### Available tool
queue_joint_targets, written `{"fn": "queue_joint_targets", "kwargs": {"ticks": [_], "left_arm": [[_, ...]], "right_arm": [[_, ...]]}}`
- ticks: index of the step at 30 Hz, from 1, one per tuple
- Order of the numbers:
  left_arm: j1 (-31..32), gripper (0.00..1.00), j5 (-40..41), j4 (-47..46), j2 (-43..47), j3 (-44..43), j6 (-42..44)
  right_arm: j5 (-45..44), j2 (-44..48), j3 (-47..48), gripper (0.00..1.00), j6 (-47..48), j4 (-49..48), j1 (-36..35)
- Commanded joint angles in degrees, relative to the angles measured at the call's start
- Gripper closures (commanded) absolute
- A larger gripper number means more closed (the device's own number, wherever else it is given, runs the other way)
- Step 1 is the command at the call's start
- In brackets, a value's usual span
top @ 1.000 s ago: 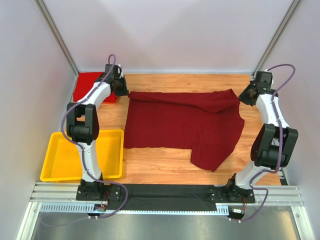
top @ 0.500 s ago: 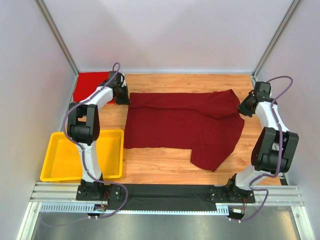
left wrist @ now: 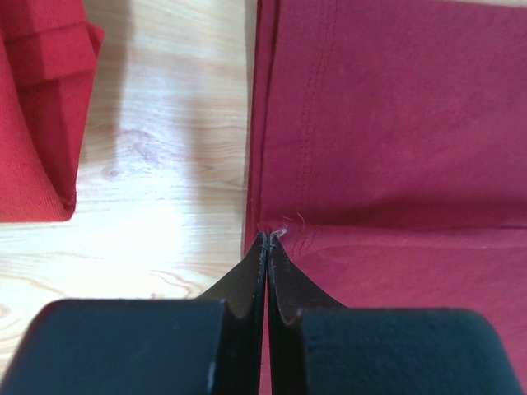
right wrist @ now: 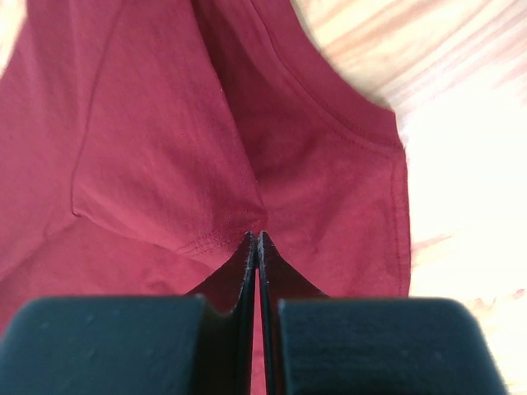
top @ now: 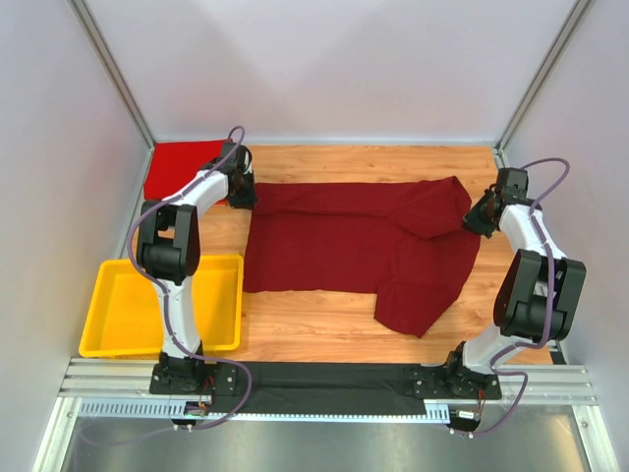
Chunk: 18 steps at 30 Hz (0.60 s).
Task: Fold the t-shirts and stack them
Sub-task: Fold the tshirt
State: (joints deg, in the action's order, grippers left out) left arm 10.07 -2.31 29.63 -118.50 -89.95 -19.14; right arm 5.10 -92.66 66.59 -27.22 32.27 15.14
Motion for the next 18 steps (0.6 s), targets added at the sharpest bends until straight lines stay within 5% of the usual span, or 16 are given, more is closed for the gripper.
{"fn": "queue_joint_targets", "kwargs": {"ticks": [1, 4, 7, 18], "left_arm": [[0.22, 0.95, 2.22, 2.36, -0.68, -3.20, 0.15], [0.31, 0.69, 2.13, 3.15, 0.98, -2.95, -1.95], [0.57, 0.58, 4.65, 3.85, 4.23, -2.68, -3.62], [4.87, 0.62, -3.67, -3.78, 4.15, 0.13, -3.80]], "right_arm": [[1.83, 2.14, -1.72, 1.00, -0.64, -1.24, 0.24], [2.63, 0.64, -2.43, 0.99, -0.81, -1.07, 0.24], [2.55, 0.20, -1.20, 0.97, -0.73, 0.33, 0.24], [4.65, 1.61, -1.90, 0.98, -1.69, 0.07, 0.24]]}}
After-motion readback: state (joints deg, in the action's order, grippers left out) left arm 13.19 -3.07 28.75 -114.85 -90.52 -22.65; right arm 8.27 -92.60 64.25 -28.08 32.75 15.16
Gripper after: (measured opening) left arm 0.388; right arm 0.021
